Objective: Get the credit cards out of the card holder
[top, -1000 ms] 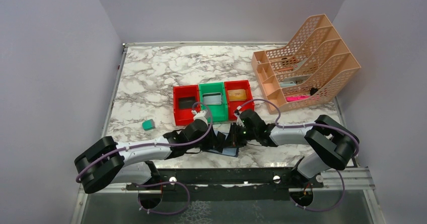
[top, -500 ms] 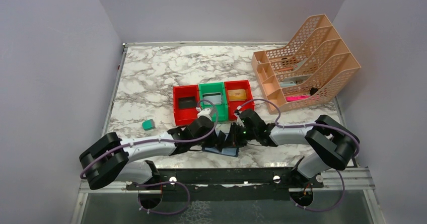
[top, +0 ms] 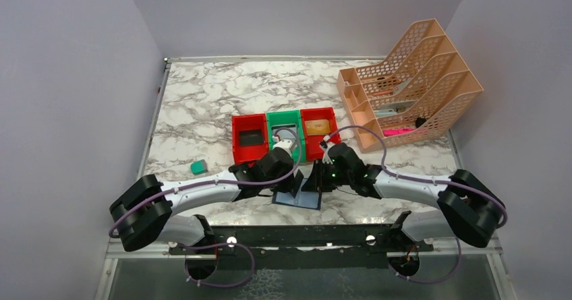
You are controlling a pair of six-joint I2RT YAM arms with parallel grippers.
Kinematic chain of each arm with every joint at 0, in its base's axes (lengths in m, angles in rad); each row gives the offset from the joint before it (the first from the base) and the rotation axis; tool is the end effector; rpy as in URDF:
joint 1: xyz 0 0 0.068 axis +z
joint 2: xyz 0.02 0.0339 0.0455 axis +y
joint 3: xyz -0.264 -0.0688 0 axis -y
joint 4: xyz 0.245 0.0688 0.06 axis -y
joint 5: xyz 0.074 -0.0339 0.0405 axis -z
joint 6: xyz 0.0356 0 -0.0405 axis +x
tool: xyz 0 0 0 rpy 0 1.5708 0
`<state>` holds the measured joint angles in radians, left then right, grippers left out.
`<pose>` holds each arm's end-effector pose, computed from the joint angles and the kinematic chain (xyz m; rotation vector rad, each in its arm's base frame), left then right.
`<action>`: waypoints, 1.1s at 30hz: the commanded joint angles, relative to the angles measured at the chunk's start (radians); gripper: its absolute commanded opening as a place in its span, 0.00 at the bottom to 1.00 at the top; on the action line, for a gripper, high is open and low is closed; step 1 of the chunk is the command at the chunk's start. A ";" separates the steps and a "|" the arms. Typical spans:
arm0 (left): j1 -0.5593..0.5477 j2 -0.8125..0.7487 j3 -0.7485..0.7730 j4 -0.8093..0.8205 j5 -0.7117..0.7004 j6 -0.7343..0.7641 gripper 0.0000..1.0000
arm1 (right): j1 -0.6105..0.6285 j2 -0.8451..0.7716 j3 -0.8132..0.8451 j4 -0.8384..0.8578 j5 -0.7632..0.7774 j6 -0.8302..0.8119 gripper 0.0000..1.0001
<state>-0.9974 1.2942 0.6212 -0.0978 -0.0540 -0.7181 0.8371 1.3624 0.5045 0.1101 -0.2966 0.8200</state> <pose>0.1402 -0.2136 0.1853 0.3168 2.4567 -0.7483 0.1598 0.1928 0.1522 -0.1902 2.5774 1.0899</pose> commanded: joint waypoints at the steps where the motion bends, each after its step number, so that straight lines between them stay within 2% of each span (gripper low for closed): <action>1: -0.007 -0.017 0.068 -0.050 -0.037 0.124 0.00 | 0.000 -0.119 -0.006 -0.060 0.125 -0.050 0.24; 6: -0.006 -0.042 0.114 -0.074 -0.053 0.244 0.00 | 0.000 -0.245 -0.029 -0.105 0.259 -0.048 0.28; 13: -0.006 -0.133 0.129 -0.097 -0.221 0.451 0.00 | 0.000 -0.405 -0.037 -0.198 0.452 -0.051 0.35; 21: -0.003 -0.208 0.147 -0.078 -0.348 0.823 0.00 | 0.000 -0.507 -0.040 -0.261 0.570 -0.090 0.38; 25: 0.038 -0.229 0.150 -0.101 -0.415 1.035 0.00 | 0.000 -0.520 -0.032 -0.288 0.592 -0.093 0.38; 28: 0.135 -0.279 0.111 -0.065 -0.333 1.180 0.00 | 0.000 -0.524 -0.031 -0.291 0.597 -0.097 0.38; 33: 0.332 -0.339 0.102 -0.082 -0.143 1.314 0.00 | 0.000 -0.526 -0.026 -0.303 0.595 -0.107 0.38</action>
<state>-0.7826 1.0077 0.7334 -0.1883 -0.3340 0.3923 0.8375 0.8520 0.4793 -0.1661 0.2535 0.7315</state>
